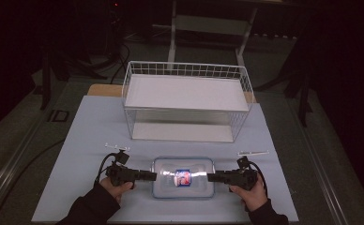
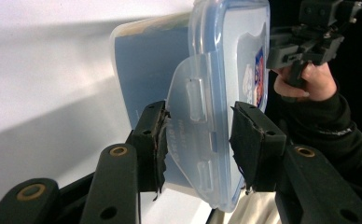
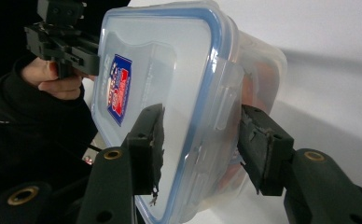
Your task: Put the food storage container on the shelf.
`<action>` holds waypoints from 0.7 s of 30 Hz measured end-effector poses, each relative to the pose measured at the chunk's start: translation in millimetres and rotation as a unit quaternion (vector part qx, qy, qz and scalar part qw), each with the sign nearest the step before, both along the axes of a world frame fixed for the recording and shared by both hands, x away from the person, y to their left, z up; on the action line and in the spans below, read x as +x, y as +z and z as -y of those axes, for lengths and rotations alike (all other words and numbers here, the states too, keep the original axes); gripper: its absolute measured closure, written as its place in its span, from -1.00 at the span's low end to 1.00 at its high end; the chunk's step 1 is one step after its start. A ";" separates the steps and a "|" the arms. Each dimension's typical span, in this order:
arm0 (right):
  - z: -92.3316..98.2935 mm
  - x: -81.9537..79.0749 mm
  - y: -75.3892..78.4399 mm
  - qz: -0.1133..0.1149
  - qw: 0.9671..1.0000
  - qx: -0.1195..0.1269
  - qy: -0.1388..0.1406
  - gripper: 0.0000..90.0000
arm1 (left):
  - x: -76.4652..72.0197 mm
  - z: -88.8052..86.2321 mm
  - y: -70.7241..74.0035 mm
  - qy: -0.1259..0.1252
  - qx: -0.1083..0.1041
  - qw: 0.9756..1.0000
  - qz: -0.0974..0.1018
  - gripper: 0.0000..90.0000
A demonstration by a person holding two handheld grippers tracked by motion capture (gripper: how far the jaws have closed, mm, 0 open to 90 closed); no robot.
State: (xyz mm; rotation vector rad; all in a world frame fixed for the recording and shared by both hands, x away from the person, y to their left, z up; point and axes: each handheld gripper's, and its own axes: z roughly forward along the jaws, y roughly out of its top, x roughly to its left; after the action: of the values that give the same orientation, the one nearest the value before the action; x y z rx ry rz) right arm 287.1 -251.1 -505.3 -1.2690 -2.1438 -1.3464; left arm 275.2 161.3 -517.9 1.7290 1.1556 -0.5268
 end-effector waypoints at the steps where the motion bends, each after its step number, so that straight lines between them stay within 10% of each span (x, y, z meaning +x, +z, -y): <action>1: -0.6 -1.6 1.3 0.003 1.000 -0.004 0.000 0.16 | -1.7 0.7 1.1 0.002 0.003 1.000 0.003 0.26; 21: 2.0 3.1 26.9 0.048 0.999 -0.017 -0.019 0.18 | 5.8 10.0 25.7 0.015 0.017 0.997 0.072 0.25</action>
State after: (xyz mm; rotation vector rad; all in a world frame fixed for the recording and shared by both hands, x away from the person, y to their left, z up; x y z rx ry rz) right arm 290.3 -253.1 -478.4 -1.2879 -2.2260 -1.4182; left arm 281.0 151.3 -492.2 1.7456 1.0903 -0.3597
